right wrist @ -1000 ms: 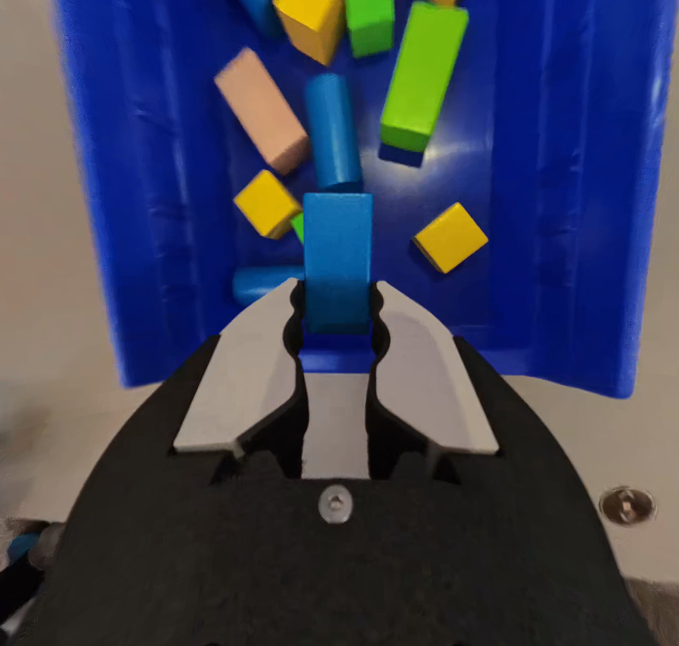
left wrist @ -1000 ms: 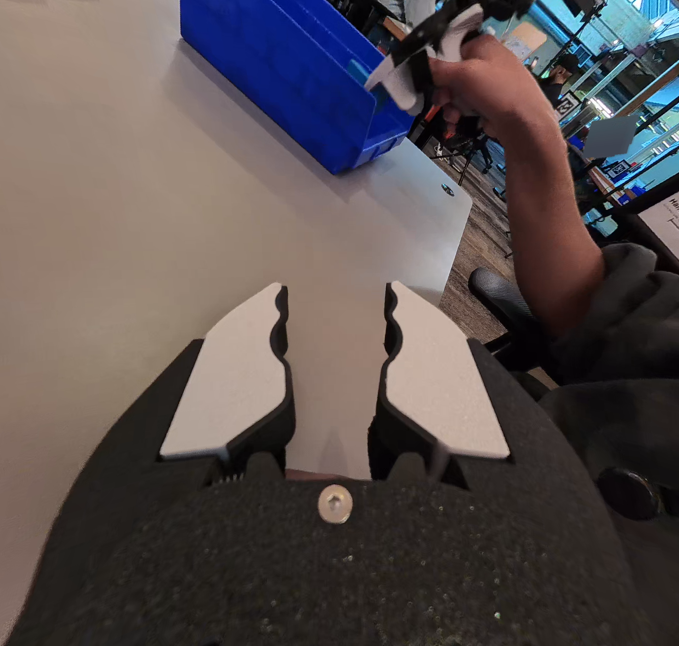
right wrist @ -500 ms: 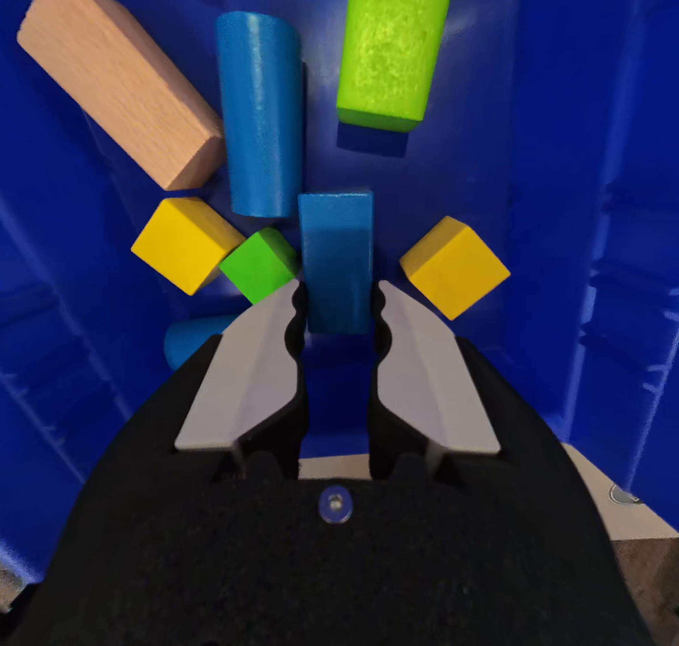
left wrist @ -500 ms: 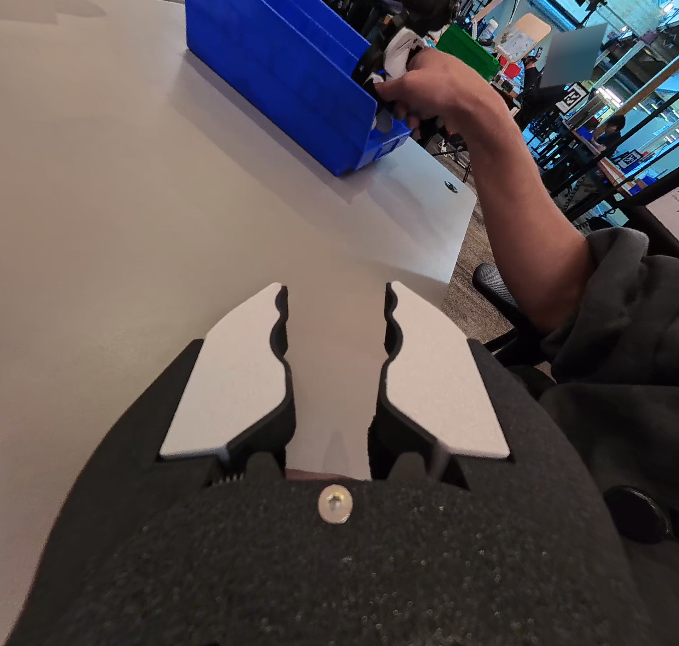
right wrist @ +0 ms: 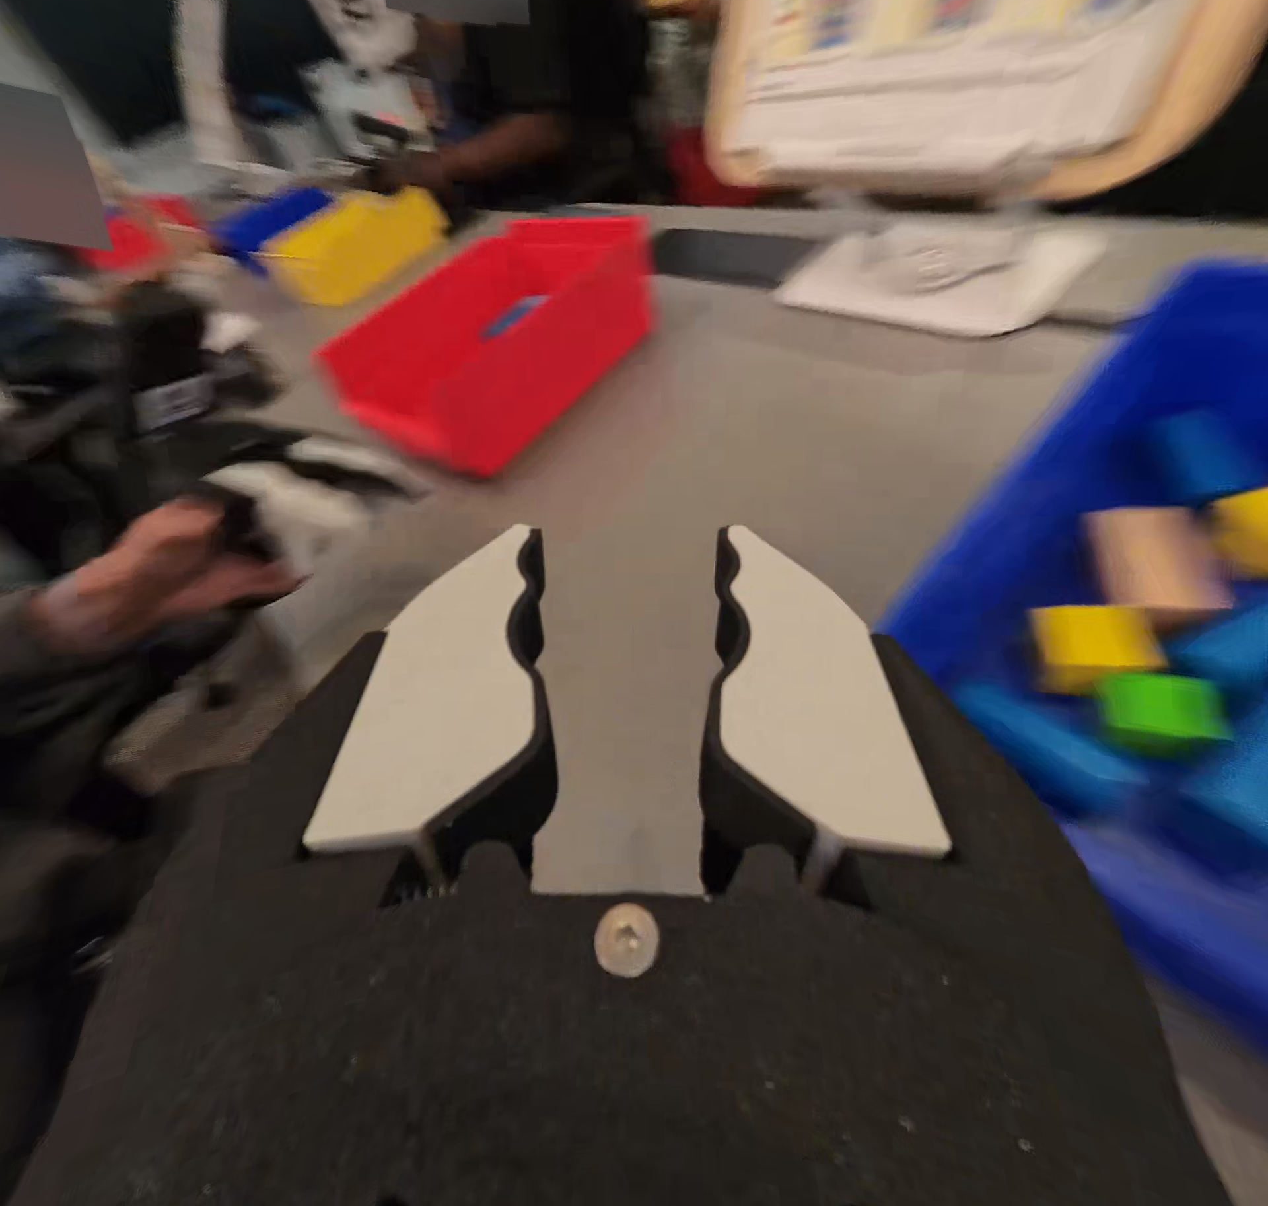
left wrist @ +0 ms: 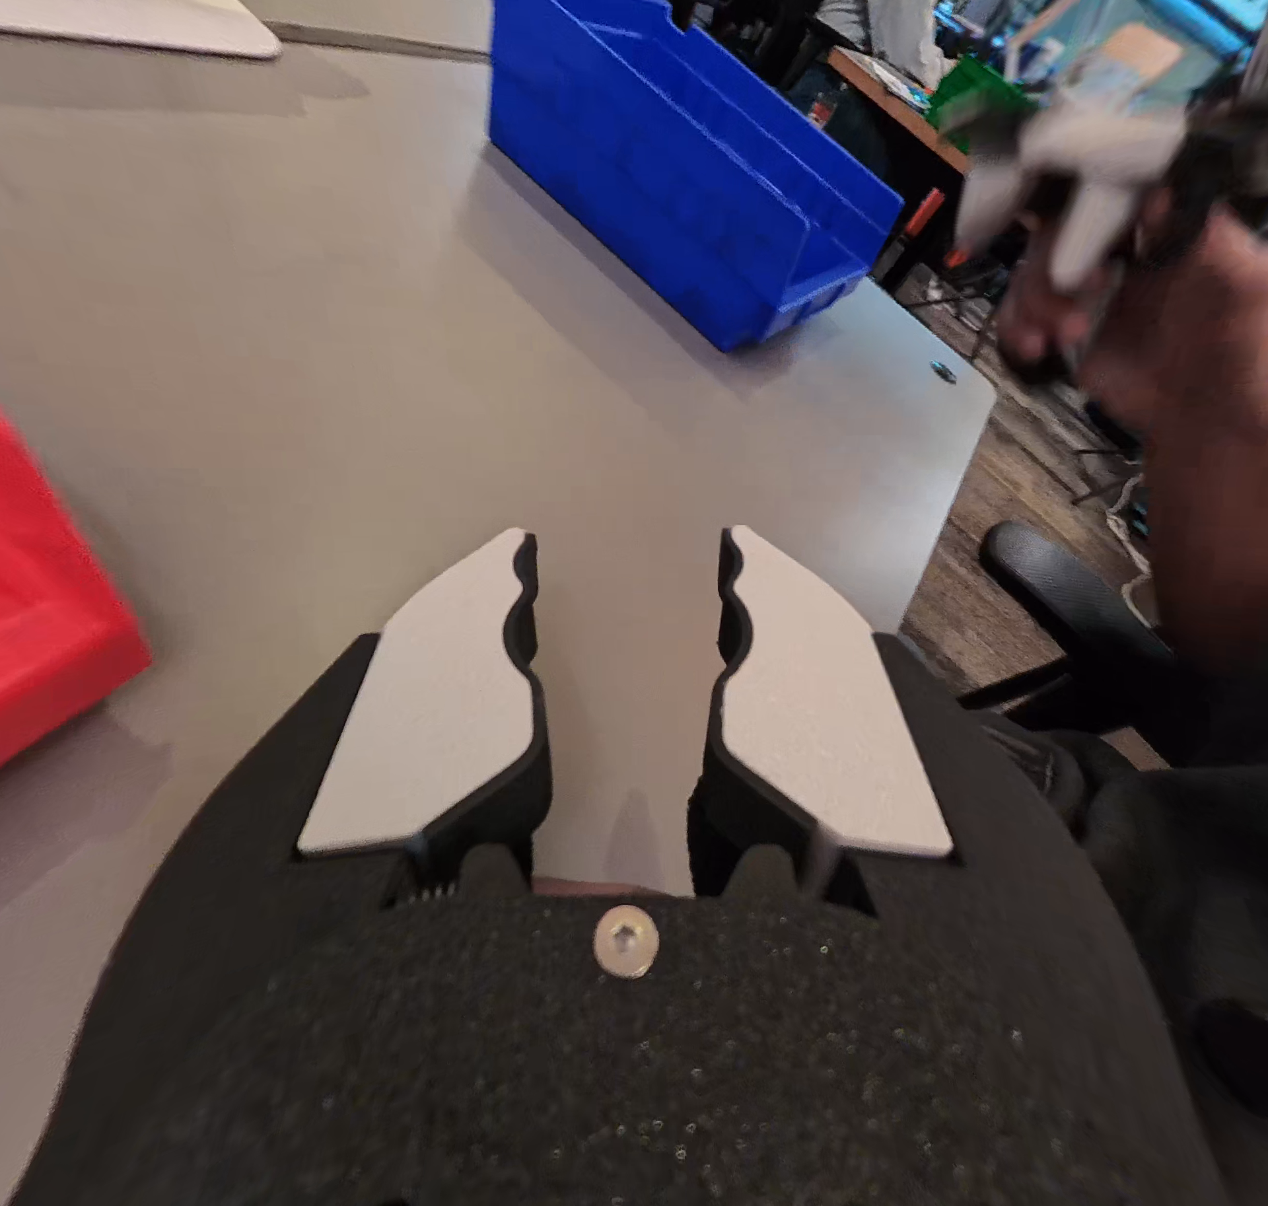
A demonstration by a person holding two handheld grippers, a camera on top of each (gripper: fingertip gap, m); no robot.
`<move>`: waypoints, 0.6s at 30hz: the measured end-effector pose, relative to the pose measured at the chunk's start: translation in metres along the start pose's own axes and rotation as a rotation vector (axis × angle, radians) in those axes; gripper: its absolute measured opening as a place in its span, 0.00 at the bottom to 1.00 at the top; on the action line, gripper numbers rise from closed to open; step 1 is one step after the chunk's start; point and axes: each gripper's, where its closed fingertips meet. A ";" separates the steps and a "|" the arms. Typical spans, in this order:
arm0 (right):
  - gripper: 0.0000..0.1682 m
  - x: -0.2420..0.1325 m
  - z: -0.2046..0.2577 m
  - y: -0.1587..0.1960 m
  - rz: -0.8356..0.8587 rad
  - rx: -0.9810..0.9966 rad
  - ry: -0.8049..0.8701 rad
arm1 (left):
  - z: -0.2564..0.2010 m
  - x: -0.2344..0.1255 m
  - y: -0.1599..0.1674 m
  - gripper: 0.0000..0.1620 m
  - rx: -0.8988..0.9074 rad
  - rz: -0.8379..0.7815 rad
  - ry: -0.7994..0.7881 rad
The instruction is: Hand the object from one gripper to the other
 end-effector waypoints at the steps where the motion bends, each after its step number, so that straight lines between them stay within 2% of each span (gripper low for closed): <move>1: 0.28 0.001 0.021 0.024 -0.004 0.045 -0.086 | 0.007 -0.008 -0.007 0.31 0.014 -0.007 -0.043; 3: 0.28 -0.001 0.046 0.066 -0.011 0.091 -0.168 | 0.030 -0.033 -0.025 0.30 0.034 -0.015 -0.180; 5: 0.26 -0.005 0.051 0.093 -0.025 0.105 -0.163 | 0.068 -0.069 -0.039 0.29 -0.027 0.040 -0.365; 9: 0.27 -0.015 0.064 0.102 -0.064 0.253 -0.271 | 0.145 -0.130 -0.068 0.37 -0.192 0.213 -0.612; 11: 0.27 -0.010 0.065 0.109 -0.019 0.218 -0.280 | 0.190 -0.152 -0.085 0.38 -0.220 0.306 -0.782; 15: 0.26 -0.002 0.057 0.129 0.056 0.039 -0.194 | 0.262 -0.158 -0.098 0.33 -0.293 0.546 -0.972; 18: 0.26 -0.004 0.063 0.124 0.031 0.038 -0.212 | 0.303 -0.154 -0.092 0.33 -0.373 0.690 -1.046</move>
Point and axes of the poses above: each gripper's, where its closed fingertips meet, x out along the fingers, y out of its underside, z = x × y across the jaws, and after that the axes turned 12 degrees about y, right-handed
